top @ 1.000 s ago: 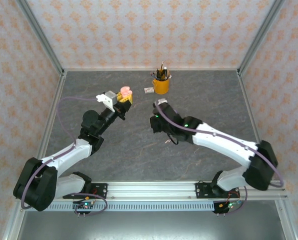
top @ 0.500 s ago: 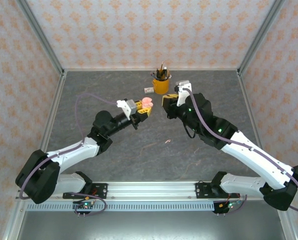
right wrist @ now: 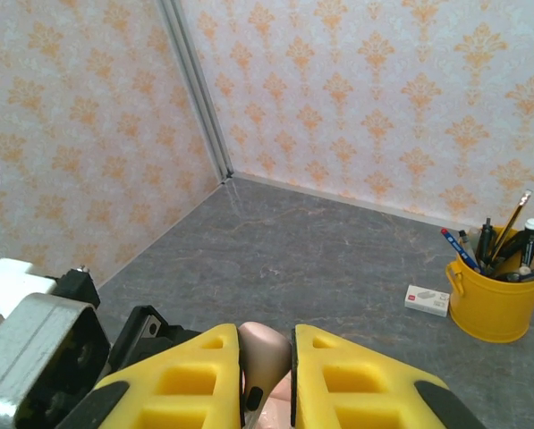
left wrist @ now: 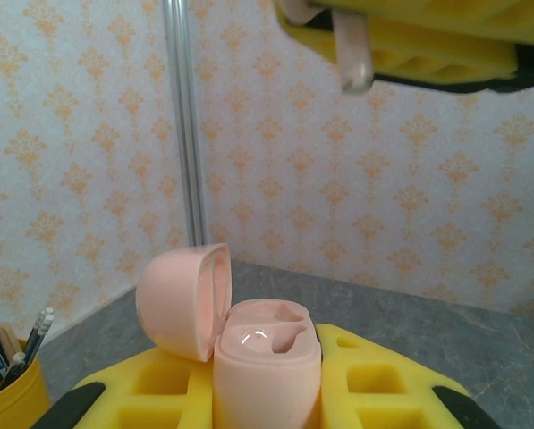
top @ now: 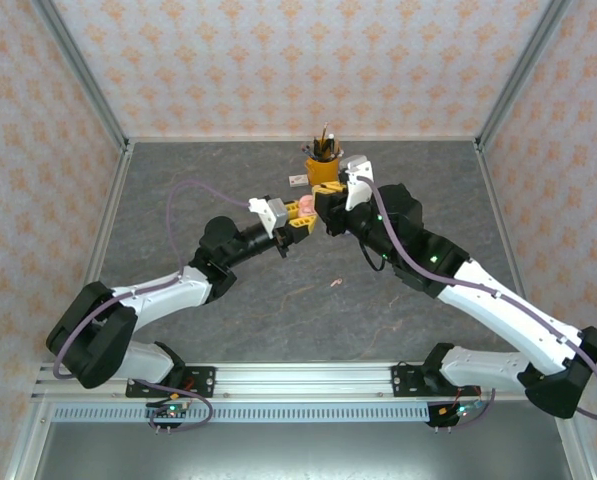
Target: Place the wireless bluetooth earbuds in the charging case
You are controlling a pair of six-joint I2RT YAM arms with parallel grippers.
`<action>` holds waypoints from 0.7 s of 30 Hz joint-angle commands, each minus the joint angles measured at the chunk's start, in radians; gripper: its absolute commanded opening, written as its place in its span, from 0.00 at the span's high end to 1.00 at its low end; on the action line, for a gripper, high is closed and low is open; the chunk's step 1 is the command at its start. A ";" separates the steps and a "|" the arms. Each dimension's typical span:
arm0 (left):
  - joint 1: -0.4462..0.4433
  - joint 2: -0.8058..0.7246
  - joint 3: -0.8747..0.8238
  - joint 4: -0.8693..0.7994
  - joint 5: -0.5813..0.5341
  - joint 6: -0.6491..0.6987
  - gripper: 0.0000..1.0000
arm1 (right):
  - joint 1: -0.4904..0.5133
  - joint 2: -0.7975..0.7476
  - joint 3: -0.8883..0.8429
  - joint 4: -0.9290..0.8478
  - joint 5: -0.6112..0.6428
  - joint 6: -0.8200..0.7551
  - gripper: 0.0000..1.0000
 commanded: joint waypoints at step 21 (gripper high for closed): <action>-0.006 -0.045 0.033 0.076 0.027 -0.013 1.00 | -0.036 0.042 -0.087 0.104 -0.045 0.043 0.83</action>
